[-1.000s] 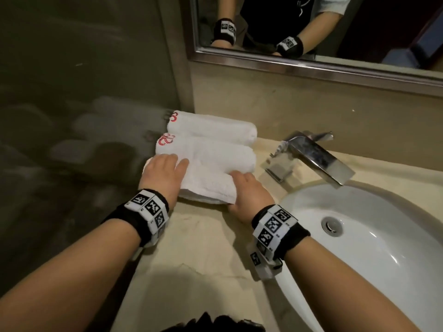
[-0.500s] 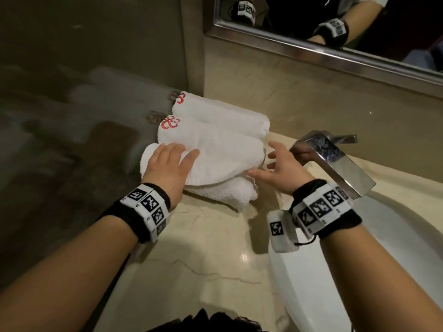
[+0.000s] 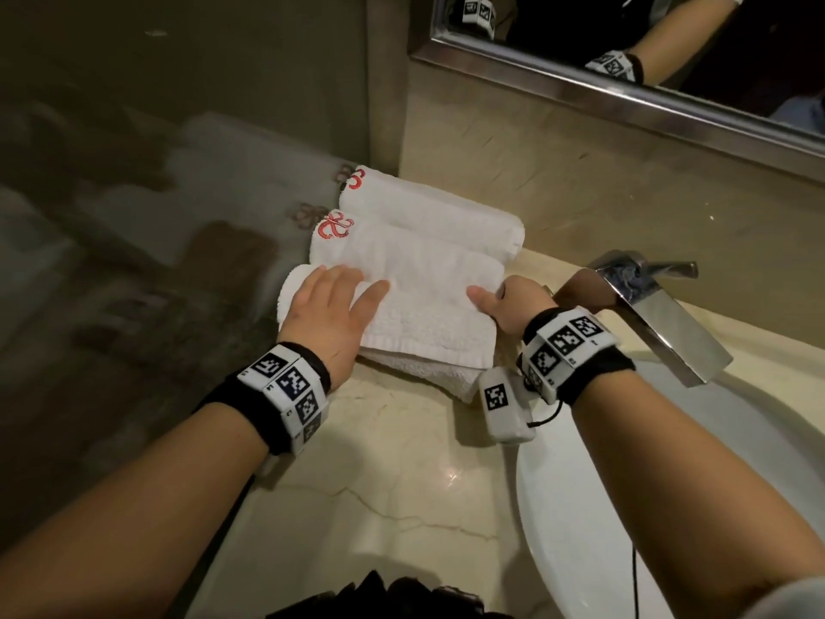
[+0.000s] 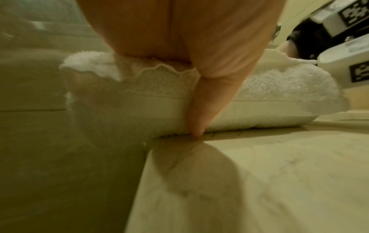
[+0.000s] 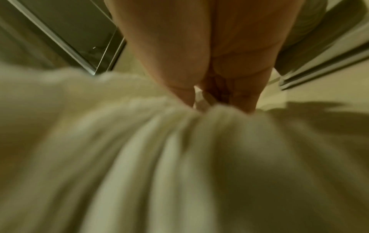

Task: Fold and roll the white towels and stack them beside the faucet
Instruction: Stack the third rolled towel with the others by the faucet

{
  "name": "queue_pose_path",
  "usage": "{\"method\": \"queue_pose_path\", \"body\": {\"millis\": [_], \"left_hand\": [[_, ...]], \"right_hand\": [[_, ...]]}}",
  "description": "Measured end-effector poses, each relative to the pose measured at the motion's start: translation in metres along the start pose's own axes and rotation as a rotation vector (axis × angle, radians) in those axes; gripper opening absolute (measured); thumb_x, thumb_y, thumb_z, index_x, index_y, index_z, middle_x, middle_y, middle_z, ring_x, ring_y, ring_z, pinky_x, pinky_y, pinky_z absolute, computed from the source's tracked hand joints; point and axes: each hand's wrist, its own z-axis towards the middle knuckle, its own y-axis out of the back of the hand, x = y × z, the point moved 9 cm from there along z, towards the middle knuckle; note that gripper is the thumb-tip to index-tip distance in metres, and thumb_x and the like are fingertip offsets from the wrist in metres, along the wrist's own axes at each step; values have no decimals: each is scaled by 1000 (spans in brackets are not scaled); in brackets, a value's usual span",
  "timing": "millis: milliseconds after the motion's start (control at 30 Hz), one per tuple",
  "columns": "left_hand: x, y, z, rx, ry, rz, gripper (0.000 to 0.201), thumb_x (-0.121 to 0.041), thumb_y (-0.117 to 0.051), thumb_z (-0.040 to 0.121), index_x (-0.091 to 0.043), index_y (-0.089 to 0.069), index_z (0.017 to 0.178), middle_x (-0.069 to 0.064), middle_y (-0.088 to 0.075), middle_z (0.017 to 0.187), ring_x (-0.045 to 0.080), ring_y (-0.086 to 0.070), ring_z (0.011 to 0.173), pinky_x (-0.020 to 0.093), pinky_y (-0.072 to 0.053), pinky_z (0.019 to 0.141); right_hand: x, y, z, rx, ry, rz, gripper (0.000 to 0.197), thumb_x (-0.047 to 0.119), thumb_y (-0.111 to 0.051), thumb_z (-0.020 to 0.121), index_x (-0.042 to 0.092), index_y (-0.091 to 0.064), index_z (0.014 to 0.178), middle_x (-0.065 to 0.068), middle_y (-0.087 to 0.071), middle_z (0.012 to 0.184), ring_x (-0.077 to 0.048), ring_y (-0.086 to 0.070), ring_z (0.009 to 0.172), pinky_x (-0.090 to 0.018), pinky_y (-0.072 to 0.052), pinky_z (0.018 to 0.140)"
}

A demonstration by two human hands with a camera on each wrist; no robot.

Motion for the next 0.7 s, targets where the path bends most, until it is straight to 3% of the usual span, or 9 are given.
{"method": "queue_pose_path", "body": {"millis": [100,267,400,567,633,700], "left_hand": [[-1,-1,1,24,5,24,86,-6,-52,75,-20,-6,147,15,-18,149,30,-11,141,41,5,116],[3,-2,-1,76,10,71,86,-8,-48,78,-20,2,147,12,-12,152,29,-5,142,39,7,116],[15,3,-5,95,109,112,83,-12,-46,80,-16,5,146,12,-10,151,29,-6,142,41,5,117],[20,9,-8,102,176,117,73,-13,-39,86,-12,3,145,14,-10,151,31,-8,142,40,1,117],[19,7,-6,123,179,144,72,-15,-40,85,-11,2,145,15,-9,151,32,-8,142,41,0,117],[17,4,-3,145,180,170,71,-16,-39,86,-10,1,144,15,-8,151,33,-7,141,42,0,117]], "right_hand": [[-6,6,2,-2,7,1,52,56,-39,89,9,-54,73,-3,-53,69,-22,-51,67,-29,-35,65],[9,31,17,-80,-1,-105,61,49,-28,95,-2,-57,111,-20,-60,113,-33,-56,105,-32,-36,80],[25,29,24,-31,-1,-296,60,45,-27,97,-5,-54,116,-23,-57,121,-34,-53,112,-36,-39,91],[25,35,-2,-124,-10,-192,67,56,-36,90,1,-45,128,-19,-49,131,-34,-50,116,-40,-42,93],[38,33,-37,-311,133,-224,76,65,-43,80,11,-36,133,-12,-40,135,-29,-44,120,-42,-41,96],[58,7,-68,-327,355,-359,80,71,-44,75,17,-32,133,-8,-40,133,-27,-41,120,-41,-39,98]]}}
